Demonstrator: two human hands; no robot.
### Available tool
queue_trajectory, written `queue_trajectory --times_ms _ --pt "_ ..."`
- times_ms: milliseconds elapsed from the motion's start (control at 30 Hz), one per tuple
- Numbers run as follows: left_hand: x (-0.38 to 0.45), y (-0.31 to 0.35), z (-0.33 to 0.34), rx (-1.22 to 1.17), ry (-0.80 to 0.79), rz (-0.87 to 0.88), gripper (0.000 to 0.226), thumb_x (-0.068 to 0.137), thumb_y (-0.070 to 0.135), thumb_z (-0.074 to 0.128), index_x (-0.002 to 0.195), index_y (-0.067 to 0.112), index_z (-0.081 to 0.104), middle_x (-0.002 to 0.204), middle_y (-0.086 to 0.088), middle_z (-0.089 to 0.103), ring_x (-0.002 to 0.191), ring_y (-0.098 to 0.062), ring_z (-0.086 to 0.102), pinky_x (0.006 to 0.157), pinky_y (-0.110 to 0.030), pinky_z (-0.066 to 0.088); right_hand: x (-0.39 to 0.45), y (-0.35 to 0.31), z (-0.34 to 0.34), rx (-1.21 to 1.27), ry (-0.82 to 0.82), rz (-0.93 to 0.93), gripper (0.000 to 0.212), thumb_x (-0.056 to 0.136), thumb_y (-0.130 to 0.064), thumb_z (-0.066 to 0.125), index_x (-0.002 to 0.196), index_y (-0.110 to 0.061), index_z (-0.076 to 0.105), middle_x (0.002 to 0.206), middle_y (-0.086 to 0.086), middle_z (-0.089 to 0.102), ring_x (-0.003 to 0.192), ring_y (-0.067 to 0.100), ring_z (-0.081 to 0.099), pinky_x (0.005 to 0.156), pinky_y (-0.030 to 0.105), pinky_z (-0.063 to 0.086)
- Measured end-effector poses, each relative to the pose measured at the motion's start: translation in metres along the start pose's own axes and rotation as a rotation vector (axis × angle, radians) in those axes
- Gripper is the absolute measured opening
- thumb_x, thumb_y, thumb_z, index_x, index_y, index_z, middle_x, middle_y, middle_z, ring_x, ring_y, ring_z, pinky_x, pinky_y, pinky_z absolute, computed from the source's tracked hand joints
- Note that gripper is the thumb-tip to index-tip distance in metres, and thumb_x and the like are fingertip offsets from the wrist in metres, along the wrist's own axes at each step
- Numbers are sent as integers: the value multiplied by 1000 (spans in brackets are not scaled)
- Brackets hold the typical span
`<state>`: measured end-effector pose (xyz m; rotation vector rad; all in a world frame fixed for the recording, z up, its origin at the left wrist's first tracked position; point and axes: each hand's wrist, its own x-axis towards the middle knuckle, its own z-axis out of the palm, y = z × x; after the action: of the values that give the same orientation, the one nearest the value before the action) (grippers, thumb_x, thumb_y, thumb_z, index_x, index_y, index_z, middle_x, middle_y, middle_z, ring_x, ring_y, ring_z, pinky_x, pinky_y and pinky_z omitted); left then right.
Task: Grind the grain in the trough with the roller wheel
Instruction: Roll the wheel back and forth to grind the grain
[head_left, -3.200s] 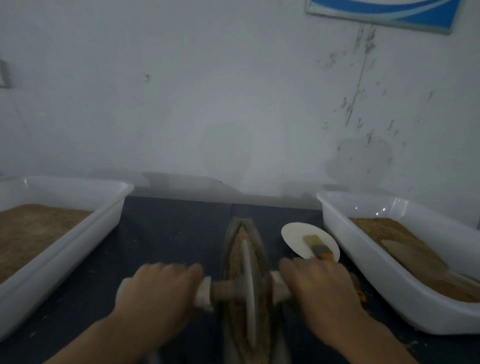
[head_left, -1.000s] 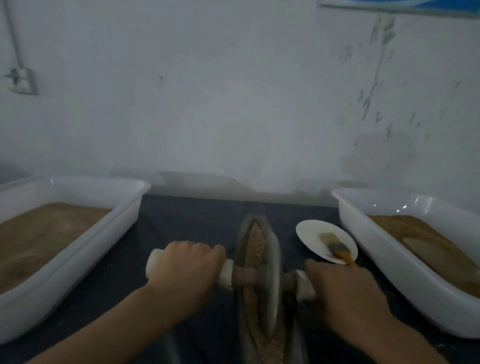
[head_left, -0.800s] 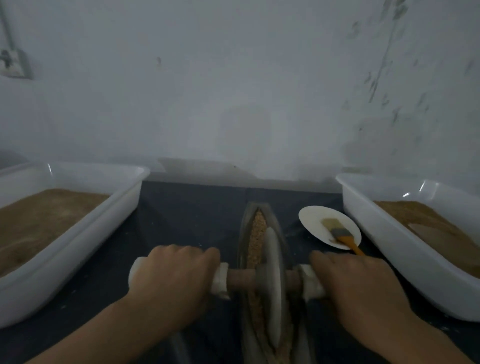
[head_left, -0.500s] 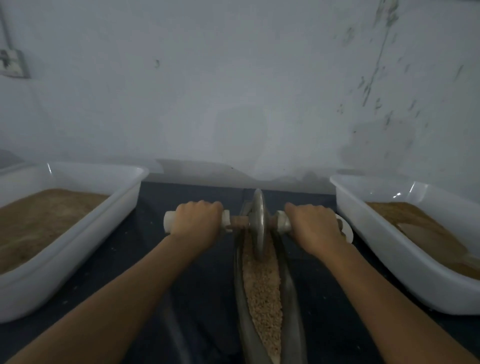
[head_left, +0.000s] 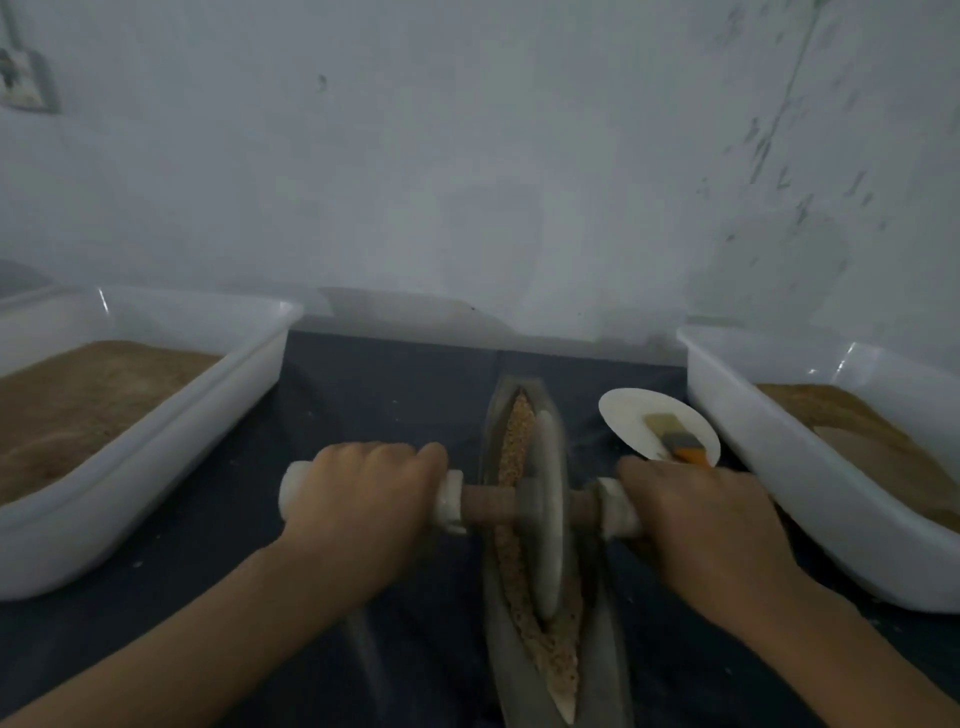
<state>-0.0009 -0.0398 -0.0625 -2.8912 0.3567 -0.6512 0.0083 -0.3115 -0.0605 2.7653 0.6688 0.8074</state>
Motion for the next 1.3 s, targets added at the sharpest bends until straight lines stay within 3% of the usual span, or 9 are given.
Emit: queue_trajectory --times_ms 133,333,500,600,667,767,967,1167,1300 --pt "57 -7 25 -22 -39 -106 23 85 38 58 84 28 37 92 4 62 83 -23 61 63 -33 34 62 16 38 -105 -27 94 31 79 -36 68 81 -27 39 78 -2 61 69 22 60 54 30 33" --pt "86 -6 23 11 -25 -94 22 85 31 62 89 25 40 94 1 63 81 -22 60 63 -34 35 74 17 45 -21 -94 182 21 86 -34 63 97 -24 48 83 -4 60 73 18 58 58 31 39" --pt "13 -1 -6 -24 -15 70 39 75 38 71 83 33 33 80 9 55 71 -14 58 62 -30 41 4 1 -1 15 -1 42 58 45 -32 89 67 -30 35 52 -6 48 43 11 47 42 15 15" --pt "-19 1 -23 -57 94 169 52 46 37 86 71 32 40 56 8 44 45 -11 46 45 -27 33 -23 -3 -18 73 29 -2 66 23 -26 92 60 -28 37 43 -8 39 32 10 35 30 21 27" --pt "-19 2 -22 5 29 124 49 63 44 77 75 34 30 60 10 38 52 -9 41 52 -27 29 -21 -4 -19 63 -17 -9 66 21 -27 93 58 -27 38 43 -11 33 33 8 27 32 16 21" --pt "9 3 -5 53 22 8 37 82 42 61 81 33 26 76 10 47 67 -13 49 60 -30 30 -2 2 3 24 -13 33 56 33 -27 94 60 -24 45 45 -7 42 34 12 36 43 13 4" --pt "80 -2 27 70 44 -74 22 84 27 60 85 24 38 91 3 64 79 -22 62 60 -32 32 63 15 44 -27 -9 191 28 85 -37 63 83 -25 38 74 -5 51 71 19 57 59 30 40" --pt "22 0 8 -8 15 -30 35 79 38 64 81 30 30 83 9 58 75 -18 61 58 -30 33 17 -1 6 -36 22 75 42 57 -29 87 71 -23 47 60 -3 56 50 19 55 44 22 24" --pt "-31 3 -17 -76 243 159 51 43 31 87 65 26 41 53 9 44 40 -17 46 44 -24 24 -24 -8 -23 45 104 0 56 31 -15 90 60 -22 43 47 -5 43 35 18 41 33 24 30"
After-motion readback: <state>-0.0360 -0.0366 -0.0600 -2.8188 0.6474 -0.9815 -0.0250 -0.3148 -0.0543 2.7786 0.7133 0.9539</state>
